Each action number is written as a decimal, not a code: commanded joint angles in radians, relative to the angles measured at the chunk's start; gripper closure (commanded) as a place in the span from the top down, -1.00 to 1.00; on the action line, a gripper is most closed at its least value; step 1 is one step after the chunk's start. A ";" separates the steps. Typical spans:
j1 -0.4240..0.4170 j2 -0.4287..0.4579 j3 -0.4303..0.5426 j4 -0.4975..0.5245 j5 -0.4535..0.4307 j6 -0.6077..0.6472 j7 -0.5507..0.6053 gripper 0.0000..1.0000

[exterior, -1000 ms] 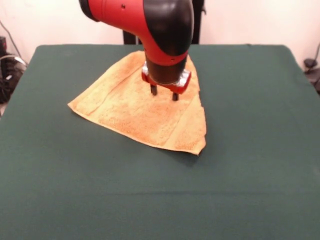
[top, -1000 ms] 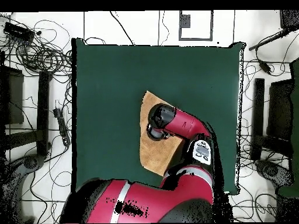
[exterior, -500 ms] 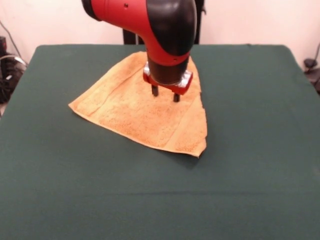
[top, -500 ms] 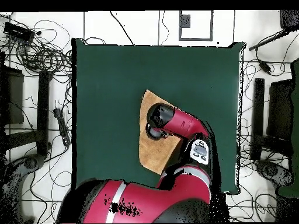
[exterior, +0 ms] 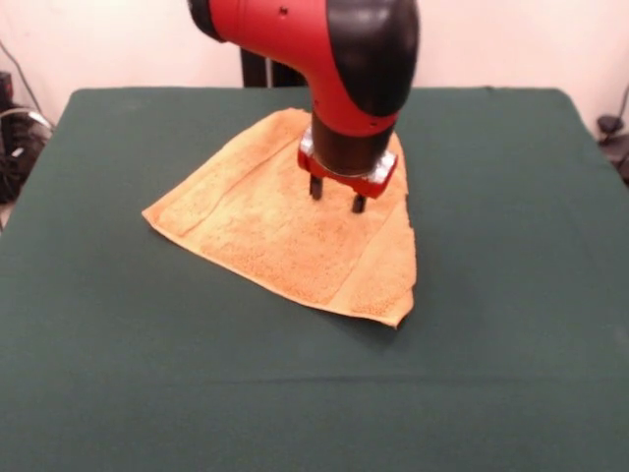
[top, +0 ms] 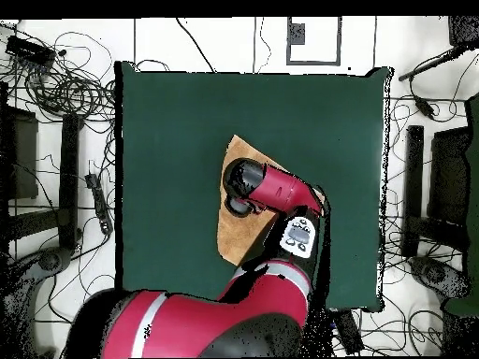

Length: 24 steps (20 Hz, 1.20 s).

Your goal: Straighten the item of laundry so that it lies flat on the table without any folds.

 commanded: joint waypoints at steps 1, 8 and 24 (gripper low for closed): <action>0.071 0.120 0.111 -0.121 0.120 -0.197 0.368 1.00; 0.022 0.079 0.173 -0.011 0.090 -0.310 0.257 1.00; -0.092 0.016 0.344 0.169 0.036 -0.437 0.131 1.00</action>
